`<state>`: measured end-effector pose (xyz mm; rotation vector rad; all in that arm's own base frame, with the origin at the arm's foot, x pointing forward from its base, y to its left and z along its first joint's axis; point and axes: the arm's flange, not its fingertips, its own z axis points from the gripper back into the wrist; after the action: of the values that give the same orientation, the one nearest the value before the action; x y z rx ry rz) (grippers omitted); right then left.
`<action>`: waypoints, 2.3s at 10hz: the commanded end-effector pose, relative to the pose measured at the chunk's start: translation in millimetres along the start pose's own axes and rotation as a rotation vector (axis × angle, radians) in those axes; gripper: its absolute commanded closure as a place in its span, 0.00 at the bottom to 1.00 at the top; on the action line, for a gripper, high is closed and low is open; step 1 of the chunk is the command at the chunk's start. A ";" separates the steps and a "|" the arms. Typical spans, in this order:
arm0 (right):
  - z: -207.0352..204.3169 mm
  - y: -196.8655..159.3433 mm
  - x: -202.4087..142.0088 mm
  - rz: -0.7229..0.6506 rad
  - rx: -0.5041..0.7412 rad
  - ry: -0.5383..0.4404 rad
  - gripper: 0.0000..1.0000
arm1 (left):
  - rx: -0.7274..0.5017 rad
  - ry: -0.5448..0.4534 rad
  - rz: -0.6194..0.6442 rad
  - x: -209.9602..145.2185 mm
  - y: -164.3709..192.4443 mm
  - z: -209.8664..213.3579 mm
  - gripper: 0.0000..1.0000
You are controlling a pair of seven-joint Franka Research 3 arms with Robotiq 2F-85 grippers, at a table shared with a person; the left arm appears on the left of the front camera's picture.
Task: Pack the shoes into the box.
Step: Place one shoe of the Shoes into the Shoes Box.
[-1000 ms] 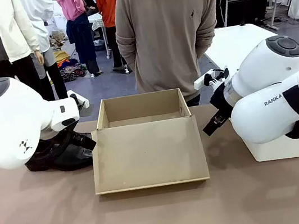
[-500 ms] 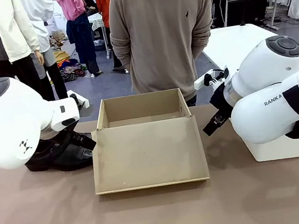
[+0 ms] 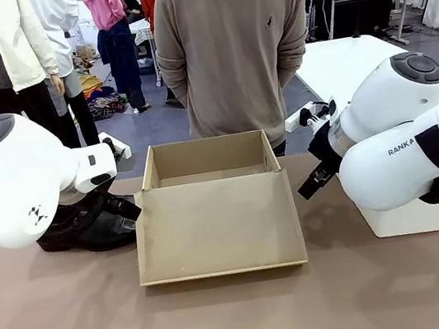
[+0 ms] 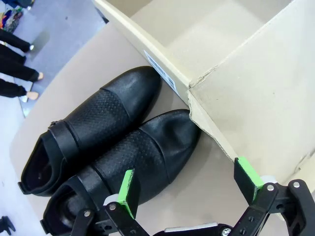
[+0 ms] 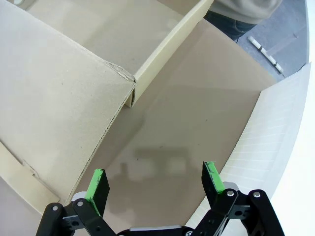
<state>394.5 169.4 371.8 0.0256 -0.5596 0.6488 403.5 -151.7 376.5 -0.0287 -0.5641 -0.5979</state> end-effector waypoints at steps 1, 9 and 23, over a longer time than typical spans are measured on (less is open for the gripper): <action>0.1 -0.1 0.0 -0.001 0.000 -0.001 0.00 | 0.000 0.000 0.000 -0.2 0.1 -0.1 0.00; 62.4 -25.3 23.5 0.040 0.053 -0.025 0.00 | 0.049 -0.052 -0.017 19.7 4.3 52.7 0.00; 153.3 -102.5 -23.8 0.272 0.521 -0.265 0.00 | -0.260 -0.171 -0.360 2.4 75.8 156.3 0.00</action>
<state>358.1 48.7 506.5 0.5137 -0.6232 1.0208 368.6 -67.5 515.2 -0.1903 -0.6545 -1.0004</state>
